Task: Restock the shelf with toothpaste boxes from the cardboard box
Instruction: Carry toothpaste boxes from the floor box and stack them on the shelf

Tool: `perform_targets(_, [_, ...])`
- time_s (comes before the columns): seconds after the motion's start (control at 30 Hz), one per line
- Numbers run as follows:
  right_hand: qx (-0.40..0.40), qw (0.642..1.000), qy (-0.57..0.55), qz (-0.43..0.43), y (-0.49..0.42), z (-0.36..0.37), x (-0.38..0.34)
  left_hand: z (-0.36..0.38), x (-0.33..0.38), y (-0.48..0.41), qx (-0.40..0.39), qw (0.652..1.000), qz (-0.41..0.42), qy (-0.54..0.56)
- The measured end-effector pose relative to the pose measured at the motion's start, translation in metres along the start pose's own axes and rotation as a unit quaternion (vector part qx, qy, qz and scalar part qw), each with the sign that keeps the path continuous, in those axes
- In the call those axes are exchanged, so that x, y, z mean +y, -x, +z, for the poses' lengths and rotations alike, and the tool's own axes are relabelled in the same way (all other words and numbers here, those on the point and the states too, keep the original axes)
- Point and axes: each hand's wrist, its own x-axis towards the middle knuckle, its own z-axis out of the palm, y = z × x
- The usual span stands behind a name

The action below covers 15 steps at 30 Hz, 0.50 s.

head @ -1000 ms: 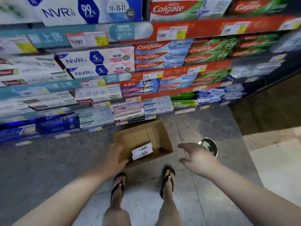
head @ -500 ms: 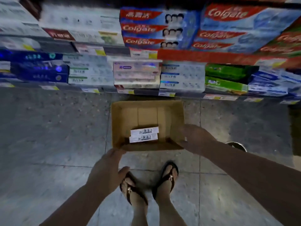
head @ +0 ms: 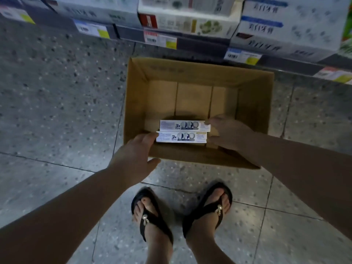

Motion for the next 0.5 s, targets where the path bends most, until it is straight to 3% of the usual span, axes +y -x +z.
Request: perform_targets(0.5, [-0.016,0.999,-0.039,0.004,-0.086,0.06,0.026,0.039,-0.024,-0.096,-0.009,0.999,-0.006,0.036])
